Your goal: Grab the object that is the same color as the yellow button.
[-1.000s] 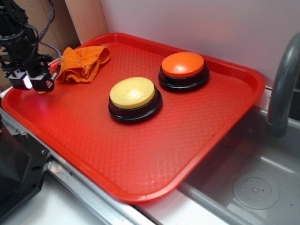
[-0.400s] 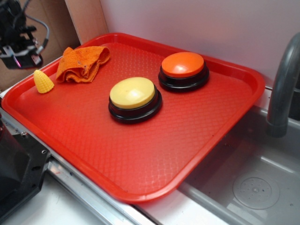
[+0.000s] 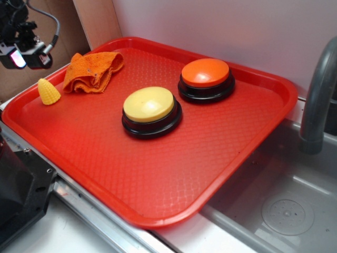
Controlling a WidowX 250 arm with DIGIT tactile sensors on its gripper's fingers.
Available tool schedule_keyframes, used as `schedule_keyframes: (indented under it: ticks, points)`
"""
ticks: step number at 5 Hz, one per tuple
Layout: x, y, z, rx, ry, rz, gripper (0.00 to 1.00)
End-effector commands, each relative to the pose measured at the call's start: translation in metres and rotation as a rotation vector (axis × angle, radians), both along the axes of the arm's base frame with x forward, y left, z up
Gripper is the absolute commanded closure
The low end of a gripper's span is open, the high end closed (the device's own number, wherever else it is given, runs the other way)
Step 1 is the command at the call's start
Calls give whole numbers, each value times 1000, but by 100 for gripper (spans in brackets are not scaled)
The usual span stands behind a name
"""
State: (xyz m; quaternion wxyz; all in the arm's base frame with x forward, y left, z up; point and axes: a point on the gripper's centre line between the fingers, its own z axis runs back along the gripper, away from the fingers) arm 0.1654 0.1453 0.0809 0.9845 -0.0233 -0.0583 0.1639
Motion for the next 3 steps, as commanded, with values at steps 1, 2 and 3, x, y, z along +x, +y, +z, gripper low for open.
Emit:
schedule_keyframes:
  ticks: [1, 2, 3]
  points:
    - [1, 8, -32, 36, 36, -76, 0]
    - [1, 11, -48, 39, 69, -75, 0]
    - [1, 12, -51, 48, 62, -57, 100]
